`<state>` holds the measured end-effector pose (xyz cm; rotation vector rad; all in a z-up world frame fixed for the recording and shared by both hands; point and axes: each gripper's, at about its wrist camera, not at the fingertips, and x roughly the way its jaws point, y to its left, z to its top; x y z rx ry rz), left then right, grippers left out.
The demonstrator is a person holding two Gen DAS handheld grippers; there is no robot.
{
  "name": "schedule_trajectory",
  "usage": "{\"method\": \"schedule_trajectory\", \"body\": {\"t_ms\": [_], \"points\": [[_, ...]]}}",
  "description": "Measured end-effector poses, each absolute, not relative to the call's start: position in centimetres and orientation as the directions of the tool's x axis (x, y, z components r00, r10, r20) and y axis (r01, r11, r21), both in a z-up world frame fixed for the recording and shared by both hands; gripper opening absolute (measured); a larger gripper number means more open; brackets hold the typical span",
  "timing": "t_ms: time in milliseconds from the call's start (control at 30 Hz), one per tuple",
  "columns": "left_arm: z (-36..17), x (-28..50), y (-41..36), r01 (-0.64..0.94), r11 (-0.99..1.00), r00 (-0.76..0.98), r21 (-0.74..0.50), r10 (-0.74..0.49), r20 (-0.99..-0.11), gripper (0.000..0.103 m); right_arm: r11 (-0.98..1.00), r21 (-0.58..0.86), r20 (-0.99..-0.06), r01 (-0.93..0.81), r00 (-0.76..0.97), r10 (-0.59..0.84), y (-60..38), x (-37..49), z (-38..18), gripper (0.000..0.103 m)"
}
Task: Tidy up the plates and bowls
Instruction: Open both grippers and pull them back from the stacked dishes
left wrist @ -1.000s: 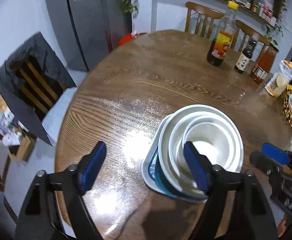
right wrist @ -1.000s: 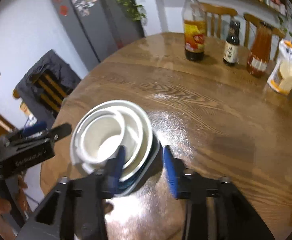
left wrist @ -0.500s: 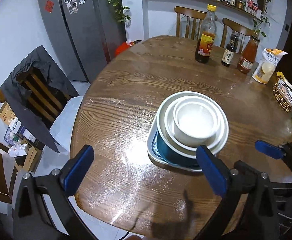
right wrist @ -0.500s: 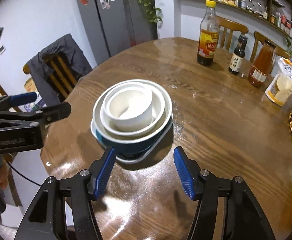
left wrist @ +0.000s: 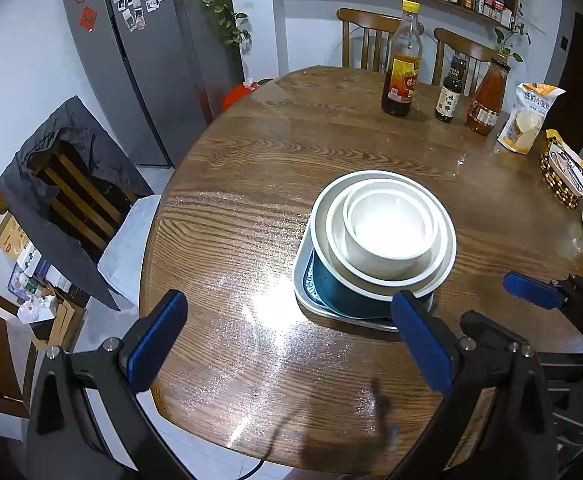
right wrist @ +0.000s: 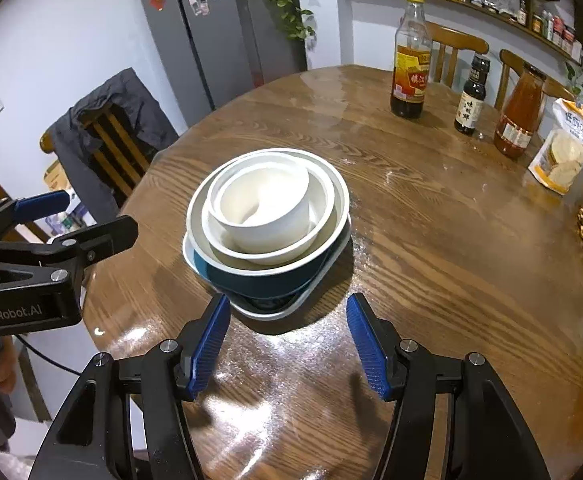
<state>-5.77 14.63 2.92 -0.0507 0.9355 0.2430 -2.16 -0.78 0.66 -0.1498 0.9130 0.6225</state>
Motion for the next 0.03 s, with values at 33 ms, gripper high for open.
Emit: {"method": "schedule_trajectory", "body": {"t_ms": [33], "points": [[2.88,-5.74,14.6,-0.227,0.972,0.567,0.066,0.187,-0.802,0.102,0.817,0.137,-0.776,-0.56,0.452,0.44,-0.8,-2.14,0.68,0.061]]}}
